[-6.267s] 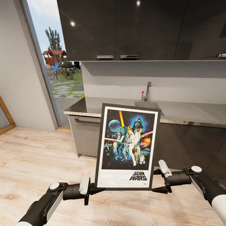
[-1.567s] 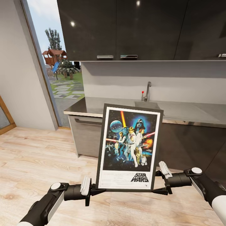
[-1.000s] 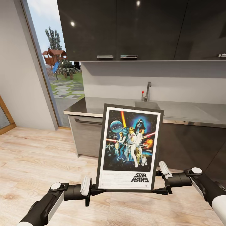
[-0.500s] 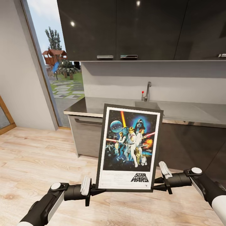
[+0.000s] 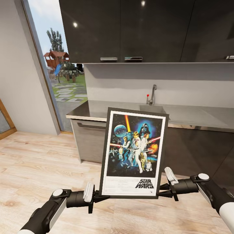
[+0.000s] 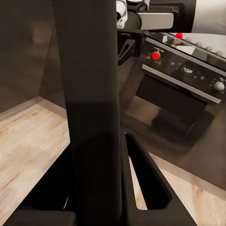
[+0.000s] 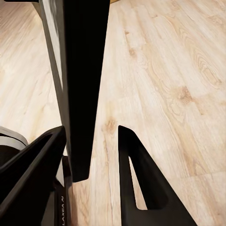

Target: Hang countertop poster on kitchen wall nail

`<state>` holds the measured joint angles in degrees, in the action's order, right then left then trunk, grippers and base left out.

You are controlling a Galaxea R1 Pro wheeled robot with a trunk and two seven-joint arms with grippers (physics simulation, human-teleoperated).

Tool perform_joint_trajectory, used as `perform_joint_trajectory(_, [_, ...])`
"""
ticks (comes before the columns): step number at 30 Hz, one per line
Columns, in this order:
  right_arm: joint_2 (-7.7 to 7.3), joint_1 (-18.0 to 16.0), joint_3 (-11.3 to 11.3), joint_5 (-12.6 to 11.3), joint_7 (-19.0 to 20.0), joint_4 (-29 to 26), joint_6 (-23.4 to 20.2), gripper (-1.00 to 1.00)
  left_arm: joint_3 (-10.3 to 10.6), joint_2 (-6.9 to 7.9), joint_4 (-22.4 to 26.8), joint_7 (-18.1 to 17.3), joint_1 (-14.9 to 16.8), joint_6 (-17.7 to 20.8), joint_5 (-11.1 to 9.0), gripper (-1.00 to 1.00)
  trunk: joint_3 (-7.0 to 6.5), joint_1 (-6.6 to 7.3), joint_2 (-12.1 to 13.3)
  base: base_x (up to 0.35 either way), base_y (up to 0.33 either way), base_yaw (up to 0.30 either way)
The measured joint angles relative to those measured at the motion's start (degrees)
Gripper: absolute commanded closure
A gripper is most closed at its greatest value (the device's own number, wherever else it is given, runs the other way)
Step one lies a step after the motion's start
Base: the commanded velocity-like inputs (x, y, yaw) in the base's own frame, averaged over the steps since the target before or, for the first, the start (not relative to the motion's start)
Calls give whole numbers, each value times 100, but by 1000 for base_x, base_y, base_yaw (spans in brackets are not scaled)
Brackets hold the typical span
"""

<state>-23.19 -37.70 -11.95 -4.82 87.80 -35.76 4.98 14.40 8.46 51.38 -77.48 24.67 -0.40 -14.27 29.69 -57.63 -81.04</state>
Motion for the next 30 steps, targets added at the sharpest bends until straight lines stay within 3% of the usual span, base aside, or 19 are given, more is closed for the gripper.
perform_joint_trajectory(1, [0, 0, 0, 0, 0, 0, 0, 100, 0, 0, 0, 2, 0, 0, 0, 100, 0, 0, 0, 0, 0, 0])
perform_joint_trajectory(2, [0, 0, 0, 0, 0, 0, -1, 100, 0, 0, 0, 3, 0, 1, 0, -100, 0, 0, 0, 0, 0, 0])
perform_joint_trajectory(30, [65, -2, 6, 13, -24, 3, 7, 100, -90, 39, -9, 4, -3, -53, -11, -100, 0, 0, 0, 0, 0, 0])
